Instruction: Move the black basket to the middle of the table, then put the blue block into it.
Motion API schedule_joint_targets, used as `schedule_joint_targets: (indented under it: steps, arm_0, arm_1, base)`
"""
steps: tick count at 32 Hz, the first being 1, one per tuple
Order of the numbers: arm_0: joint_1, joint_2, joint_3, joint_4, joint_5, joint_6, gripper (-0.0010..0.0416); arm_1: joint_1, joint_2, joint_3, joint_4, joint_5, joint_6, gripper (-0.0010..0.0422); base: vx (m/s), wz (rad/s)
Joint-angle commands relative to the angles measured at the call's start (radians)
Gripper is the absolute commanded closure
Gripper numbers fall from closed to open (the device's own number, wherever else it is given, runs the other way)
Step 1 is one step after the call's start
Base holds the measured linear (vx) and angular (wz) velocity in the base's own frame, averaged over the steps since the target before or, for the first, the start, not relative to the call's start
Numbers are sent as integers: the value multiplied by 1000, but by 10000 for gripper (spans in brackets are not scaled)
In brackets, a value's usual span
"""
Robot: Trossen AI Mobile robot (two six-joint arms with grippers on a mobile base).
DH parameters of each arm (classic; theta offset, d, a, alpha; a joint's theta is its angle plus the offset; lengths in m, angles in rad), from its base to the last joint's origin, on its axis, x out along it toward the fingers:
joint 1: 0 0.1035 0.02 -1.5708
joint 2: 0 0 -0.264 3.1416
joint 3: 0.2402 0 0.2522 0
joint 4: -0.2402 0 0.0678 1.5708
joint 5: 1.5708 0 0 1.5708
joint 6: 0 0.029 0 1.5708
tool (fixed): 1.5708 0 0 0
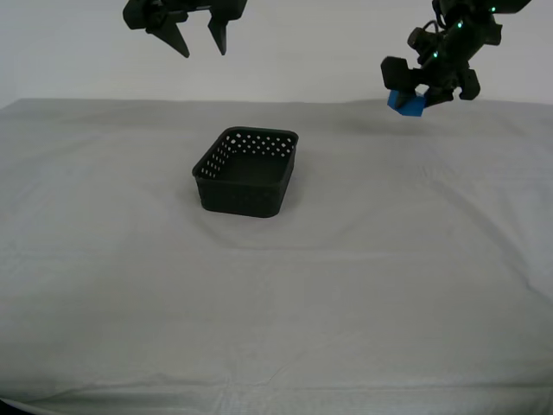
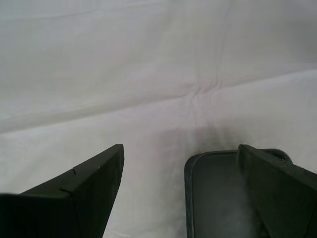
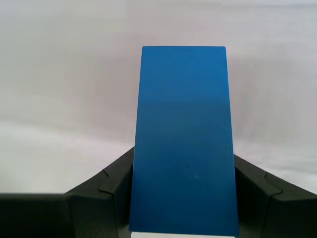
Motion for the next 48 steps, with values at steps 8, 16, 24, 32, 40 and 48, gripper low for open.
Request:
schedule_joint_targets:
  steps: [8,16,24,32,40,48]
  arm_0:
    - [182,-108,1,-172,-155,-5,406]
    - [402,-123,1,-228,-178,-5,406]
    - [538,-123,1,-269,-177,-5,406]
    - [558,-123,1,-260,-176,-12,400]
    - [562,-120,1,-230,-172,13,260]
    - [563,-120,1,-231,-172,13,1]
  arm_1:
    - [0,0,0,39,-2,2,99]
    - [1,0,0,65,-3,3,99]
    - [92,0,0,75,-112,2,99]
    - [303,0,-1,13,-109,2,99]
    - [307,0,-5,10,-109,1,99]
    - [306,0,-44,11,-109,2,99]
  base:
    - [0,0]
    - [0,0]
    - [0,0]
    - [0,0]
    - [0,0]
    - [0,0]
